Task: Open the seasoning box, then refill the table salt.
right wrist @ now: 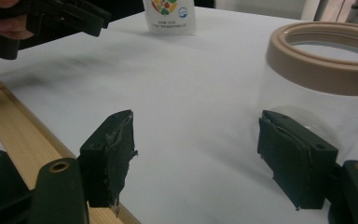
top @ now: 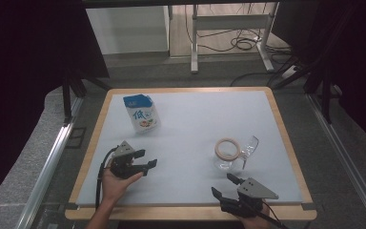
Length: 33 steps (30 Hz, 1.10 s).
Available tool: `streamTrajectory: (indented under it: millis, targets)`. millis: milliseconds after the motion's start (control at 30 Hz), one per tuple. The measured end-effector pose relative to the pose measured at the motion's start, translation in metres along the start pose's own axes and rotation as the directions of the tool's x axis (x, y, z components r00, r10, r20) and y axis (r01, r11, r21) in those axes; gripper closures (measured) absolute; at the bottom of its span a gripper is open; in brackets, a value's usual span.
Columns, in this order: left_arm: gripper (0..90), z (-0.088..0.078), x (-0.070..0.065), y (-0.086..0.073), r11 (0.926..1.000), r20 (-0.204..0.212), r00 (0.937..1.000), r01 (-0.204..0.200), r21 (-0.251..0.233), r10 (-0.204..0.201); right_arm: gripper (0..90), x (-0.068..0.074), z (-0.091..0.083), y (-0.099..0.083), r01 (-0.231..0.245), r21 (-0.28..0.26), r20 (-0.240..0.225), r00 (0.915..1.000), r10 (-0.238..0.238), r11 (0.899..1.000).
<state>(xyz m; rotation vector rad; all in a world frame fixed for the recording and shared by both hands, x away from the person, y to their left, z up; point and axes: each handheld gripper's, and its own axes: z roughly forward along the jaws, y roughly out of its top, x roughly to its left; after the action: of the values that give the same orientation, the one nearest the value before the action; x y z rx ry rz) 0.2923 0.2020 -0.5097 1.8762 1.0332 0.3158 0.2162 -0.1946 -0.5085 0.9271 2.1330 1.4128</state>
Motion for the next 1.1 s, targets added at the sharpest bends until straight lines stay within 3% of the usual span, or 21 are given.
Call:
streamTrajectory:
  millis: [233, 367, 500, 600, 833, 1000, 1100]
  targets:
    - [32.0, -0.012, 0.018, -0.002, 0.9992, -0.029, 0.9993, 0.024, -0.031, -0.025, 28.0, 0.016, 0.016, 0.006, 0.052, 0.006, -0.026, 0.9983, -0.052, 0.999]
    - [35.4, -0.017, 0.031, -0.001, 0.9971, -0.053, 0.997, 0.053, -0.054, -0.056, 28.0, 0.035, 0.036, 0.015, 0.111, 0.017, -0.078, 0.991, -0.109, 0.994]
    - [34.5, -0.018, 0.041, 0.004, 0.9955, -0.054, 0.9962, 0.065, -0.068, -0.069, 28.0, 0.042, 0.055, 0.018, 0.137, 0.04, -0.11, 0.9852, -0.132, 0.99]
    - [35.2, -0.02, 0.047, 0.008, 0.9939, -0.057, 0.9951, 0.076, -0.081, -0.081, 28.0, 0.041, 0.061, 0.018, 0.128, 0.044, -0.126, 0.9846, -0.122, 0.991]
    - [37.1, -0.019, 0.077, 0.025, 0.9908, -0.067, 0.9913, 0.108, -0.08, -0.114, 28.0, 0.034, 0.069, 0.013, 0.093, 0.067, -0.124, 0.9888, -0.084, 0.993]
    - [38.2, -0.016, 0.091, 0.036, 0.9912, -0.068, 0.9913, 0.107, -0.077, -0.112, 28.0, 0.031, 0.066, 0.012, 0.082, 0.07, -0.106, 0.9916, -0.074, 0.994]
    - [38.8, -0.014, 0.101, 0.049, 0.9955, -0.094, 0.993, 0.065, -0.069, -0.071, 28.0, 0.032, 0.065, 0.011, 0.08, 0.07, -0.104, 0.992, -0.072, 0.994]
